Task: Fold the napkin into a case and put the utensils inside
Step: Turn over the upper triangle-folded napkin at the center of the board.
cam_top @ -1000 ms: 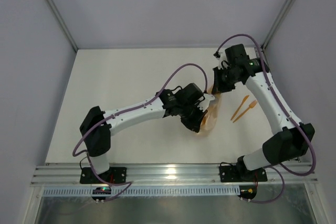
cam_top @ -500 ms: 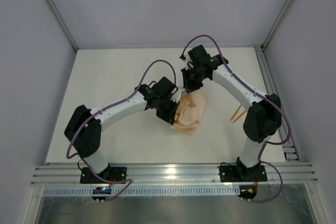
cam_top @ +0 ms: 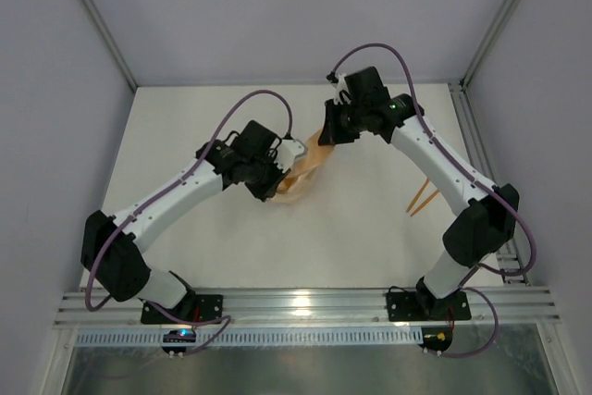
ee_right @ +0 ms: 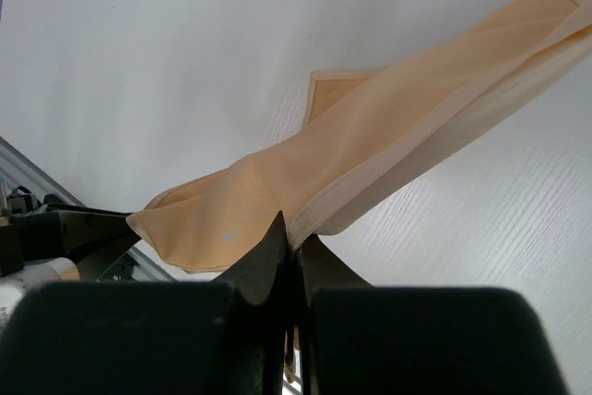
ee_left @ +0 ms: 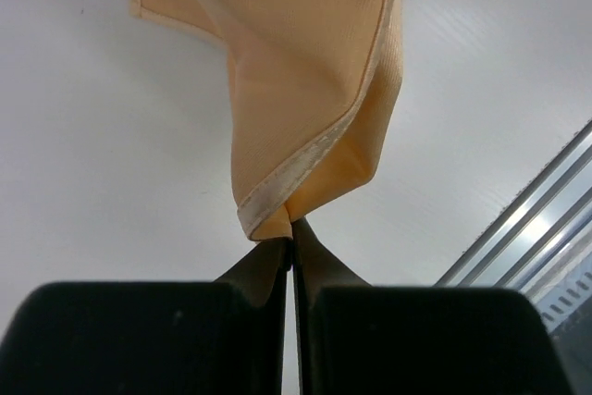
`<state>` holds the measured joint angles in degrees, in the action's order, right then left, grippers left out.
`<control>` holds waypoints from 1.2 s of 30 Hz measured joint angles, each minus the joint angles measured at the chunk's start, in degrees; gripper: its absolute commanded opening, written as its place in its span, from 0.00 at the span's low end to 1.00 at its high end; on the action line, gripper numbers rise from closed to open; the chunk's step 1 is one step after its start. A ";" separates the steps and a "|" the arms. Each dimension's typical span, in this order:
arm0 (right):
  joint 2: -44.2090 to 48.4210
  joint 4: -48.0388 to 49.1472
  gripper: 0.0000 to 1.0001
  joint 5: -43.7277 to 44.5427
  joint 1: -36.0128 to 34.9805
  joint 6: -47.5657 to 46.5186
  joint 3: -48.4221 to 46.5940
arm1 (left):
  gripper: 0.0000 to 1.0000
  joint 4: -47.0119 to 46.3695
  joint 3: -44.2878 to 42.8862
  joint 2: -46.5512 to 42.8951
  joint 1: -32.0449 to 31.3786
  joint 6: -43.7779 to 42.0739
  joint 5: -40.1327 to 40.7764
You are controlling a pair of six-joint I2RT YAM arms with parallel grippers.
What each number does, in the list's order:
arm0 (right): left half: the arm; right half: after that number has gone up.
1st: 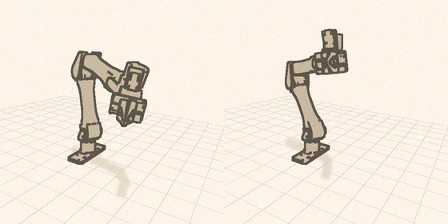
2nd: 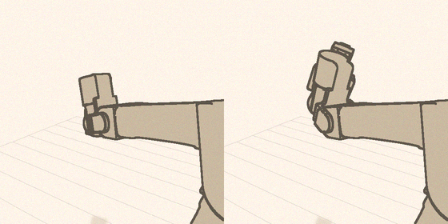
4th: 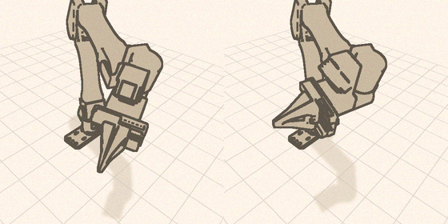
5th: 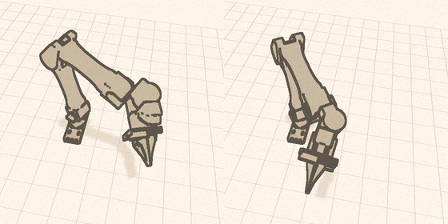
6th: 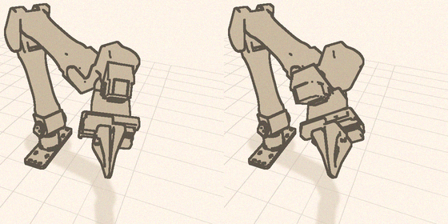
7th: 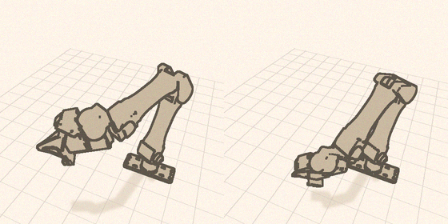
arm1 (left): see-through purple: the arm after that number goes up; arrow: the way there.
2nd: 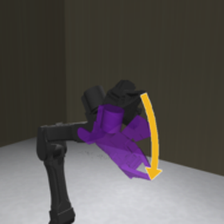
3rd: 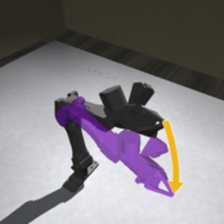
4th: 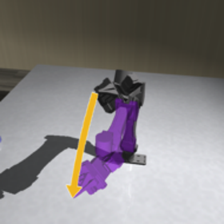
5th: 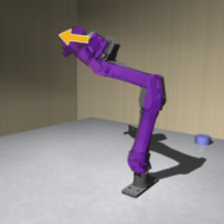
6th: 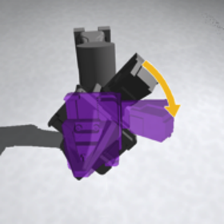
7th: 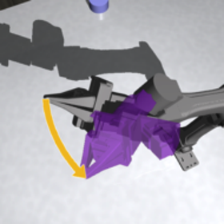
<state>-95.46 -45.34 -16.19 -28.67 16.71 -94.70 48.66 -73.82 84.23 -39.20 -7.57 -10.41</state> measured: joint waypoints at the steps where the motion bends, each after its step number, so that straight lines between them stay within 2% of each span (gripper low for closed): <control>1: 0.57 0.04 0.03 0.24 0.00 0.07 0.00 | 0.00 0.13 -0.02 -0.07 -0.07 -1.18 0.48; 5: 2.38 0.28 0.03 0.37 0.00 0.22 0.26 | 0.00 0.26 0.98 -0.09 -0.35 -5.84 2.40; 6: 2.62 0.31 0.03 0.24 0.00 0.22 0.33 | 0.05 0.13 1.53 -0.11 -0.46 -6.56 2.84; 9: 2.86 0.00 0.03 -0.72 0.00 0.15 0.81 | 0.30 0.02 3.61 -0.09 -2.05 -9.81 4.11; 10: 2.84 -0.09 0.03 -1.05 0.00 0.07 1.05 | 0.43 0.04 3.93 -0.11 -2.91 -10.67 4.20; 12: 2.84 -0.44 0.03 -1.77 0.11 -0.13 1.62 | 0.52 0.09 3.96 -0.09 -4.22 -11.89 3.93; 13: 2.84 -0.68 0.03 -2.12 0.28 -0.42 1.81 | 0.54 0.13 3.80 -0.09 -4.79 -12.55 3.65; 18: 2.84 -3.45 0.03 -3.67 2.71 -2.84 2.03 | 0.58 1.84 0.90 -0.09 -5.33 -14.10 2.75; 25: 2.82 -11.50 0.03 -5.95 12.26 -9.84 1.81 | 0.58 3.78 -1.51 -3.15 -5.29 -13.84 4.74; 32: 0.96 -21.92 0.03 0.15 19.82 -18.82 -0.87 | 0.58 5.95 -1.95 -7.04 -4.28 -12.33 7.58; 36: 0.79 -25.94 0.03 7.50 22.32 -23.89 -0.87 | 0.57 6.34 -2.05 -8.55 -3.76 -12.07 8.63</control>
<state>-94.67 -71.29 -8.69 -6.35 -7.18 -95.57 55.00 -75.88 75.68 -42.96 -19.64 -1.78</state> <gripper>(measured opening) 0.038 0.576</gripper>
